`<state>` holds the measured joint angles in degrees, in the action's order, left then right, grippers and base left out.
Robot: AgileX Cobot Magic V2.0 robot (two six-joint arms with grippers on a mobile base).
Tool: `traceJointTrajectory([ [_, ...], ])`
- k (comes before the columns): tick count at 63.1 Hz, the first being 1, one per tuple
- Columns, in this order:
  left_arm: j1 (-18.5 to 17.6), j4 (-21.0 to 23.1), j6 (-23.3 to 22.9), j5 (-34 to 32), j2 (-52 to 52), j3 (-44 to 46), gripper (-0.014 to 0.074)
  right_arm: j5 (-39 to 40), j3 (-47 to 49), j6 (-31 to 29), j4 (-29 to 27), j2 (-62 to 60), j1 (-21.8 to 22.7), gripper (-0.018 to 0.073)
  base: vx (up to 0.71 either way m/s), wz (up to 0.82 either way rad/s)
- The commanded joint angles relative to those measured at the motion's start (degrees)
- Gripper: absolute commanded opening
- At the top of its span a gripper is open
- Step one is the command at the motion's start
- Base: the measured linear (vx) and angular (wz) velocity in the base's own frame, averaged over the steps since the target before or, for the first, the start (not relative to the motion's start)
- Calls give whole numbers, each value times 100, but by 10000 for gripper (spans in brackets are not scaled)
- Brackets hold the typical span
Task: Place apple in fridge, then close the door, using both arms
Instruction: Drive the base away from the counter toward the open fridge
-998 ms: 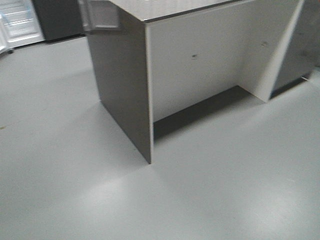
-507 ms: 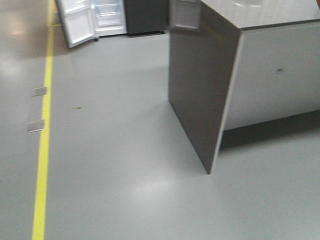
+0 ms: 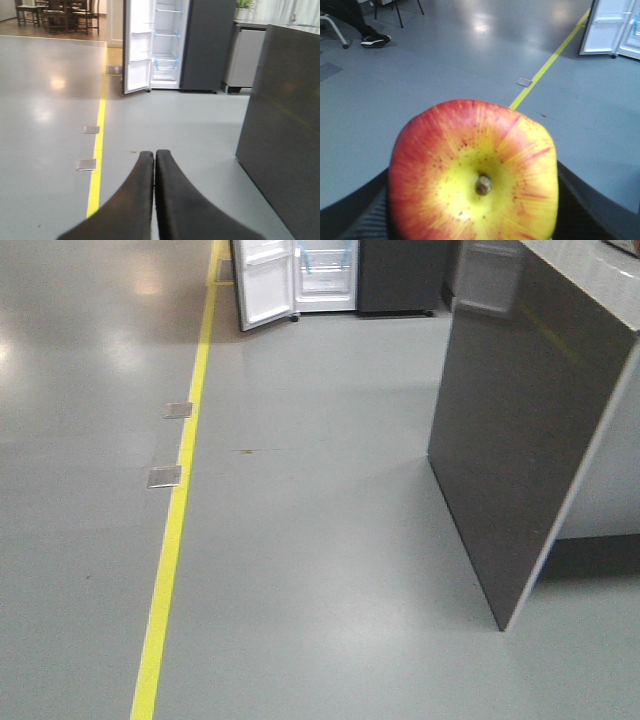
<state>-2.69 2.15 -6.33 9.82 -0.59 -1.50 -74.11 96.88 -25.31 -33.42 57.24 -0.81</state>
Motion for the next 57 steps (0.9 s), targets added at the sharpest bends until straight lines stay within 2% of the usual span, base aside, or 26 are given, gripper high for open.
traceJointTrajectory([
  [1, -24, 55, -46, -411, -88, -117, -6, 100, 107, -5, -197, -14, 1, -3, 15, 31],
  [57, -24, 55, -46, -411, -88, -117, -6, 100, 107, -5, -197, -14, 1, -3, 21, 17],
])
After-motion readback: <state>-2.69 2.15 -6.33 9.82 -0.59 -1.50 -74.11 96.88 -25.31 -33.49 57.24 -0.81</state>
